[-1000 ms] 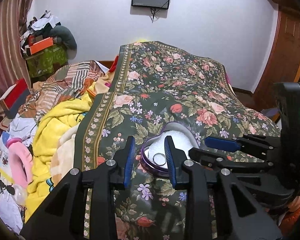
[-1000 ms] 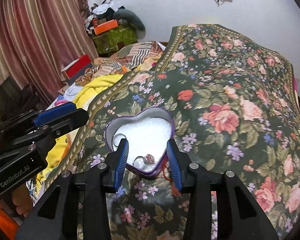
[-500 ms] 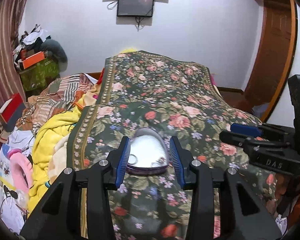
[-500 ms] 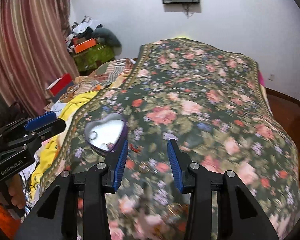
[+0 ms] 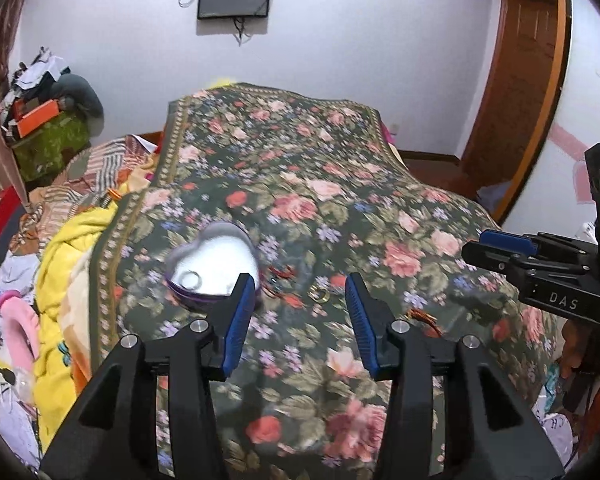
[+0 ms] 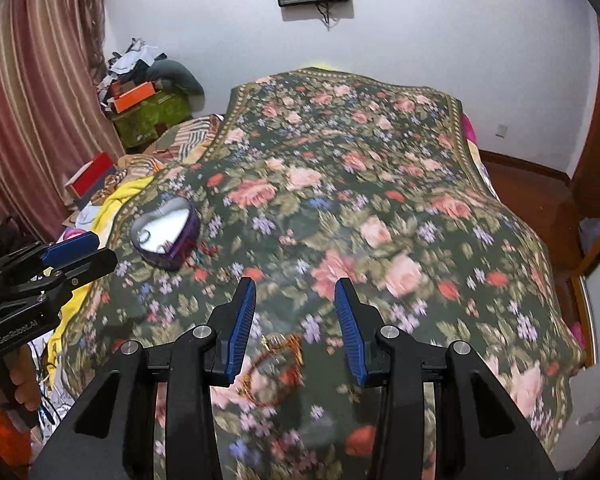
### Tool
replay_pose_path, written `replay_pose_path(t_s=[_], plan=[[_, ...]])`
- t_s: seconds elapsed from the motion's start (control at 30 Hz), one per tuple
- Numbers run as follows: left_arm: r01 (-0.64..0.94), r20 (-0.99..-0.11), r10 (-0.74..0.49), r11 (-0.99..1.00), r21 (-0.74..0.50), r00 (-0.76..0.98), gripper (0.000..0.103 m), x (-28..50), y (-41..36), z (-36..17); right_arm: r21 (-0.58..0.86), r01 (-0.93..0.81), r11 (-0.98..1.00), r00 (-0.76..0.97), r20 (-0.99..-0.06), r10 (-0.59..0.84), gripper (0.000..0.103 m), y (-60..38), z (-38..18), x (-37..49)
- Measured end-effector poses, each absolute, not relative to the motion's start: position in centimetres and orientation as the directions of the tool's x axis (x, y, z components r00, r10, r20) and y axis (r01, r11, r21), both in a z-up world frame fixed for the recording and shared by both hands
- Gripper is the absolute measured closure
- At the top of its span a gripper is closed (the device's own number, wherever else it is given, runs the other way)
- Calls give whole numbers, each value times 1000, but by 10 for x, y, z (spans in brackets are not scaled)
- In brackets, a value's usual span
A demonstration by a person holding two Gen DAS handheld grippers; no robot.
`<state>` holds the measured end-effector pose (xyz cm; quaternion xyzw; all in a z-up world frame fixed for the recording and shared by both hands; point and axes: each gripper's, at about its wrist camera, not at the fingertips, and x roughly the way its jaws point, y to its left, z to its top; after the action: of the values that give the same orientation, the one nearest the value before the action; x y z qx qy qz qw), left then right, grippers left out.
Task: Organize jewelry
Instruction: 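Move both open tools back over the jewelry on the bedspread, then grasp the red-and-gold bracelet with the right tool while the left tool grasps a gold ring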
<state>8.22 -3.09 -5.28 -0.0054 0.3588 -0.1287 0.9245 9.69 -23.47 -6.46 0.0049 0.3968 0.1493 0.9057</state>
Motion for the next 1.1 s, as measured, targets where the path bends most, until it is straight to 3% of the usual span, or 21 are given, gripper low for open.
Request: replay_pose_path(t_s=[0.5, 0.8, 1.1], plan=[[276, -745, -262, 955, -108, 614, 57, 81, -52, -90, 122, -288, 950, 496, -829, 257, 66, -231, -123, 97], [274, -771, -258, 955, -113, 582, 57, 89, -51, -105, 109, -328, 938, 481, -836, 266, 66, -223, -137, 106], [264, -782, -260, 956, -127, 566, 57, 96, -48, -113, 24, -334, 942, 511, -835, 202, 90, -219, -148, 107]])
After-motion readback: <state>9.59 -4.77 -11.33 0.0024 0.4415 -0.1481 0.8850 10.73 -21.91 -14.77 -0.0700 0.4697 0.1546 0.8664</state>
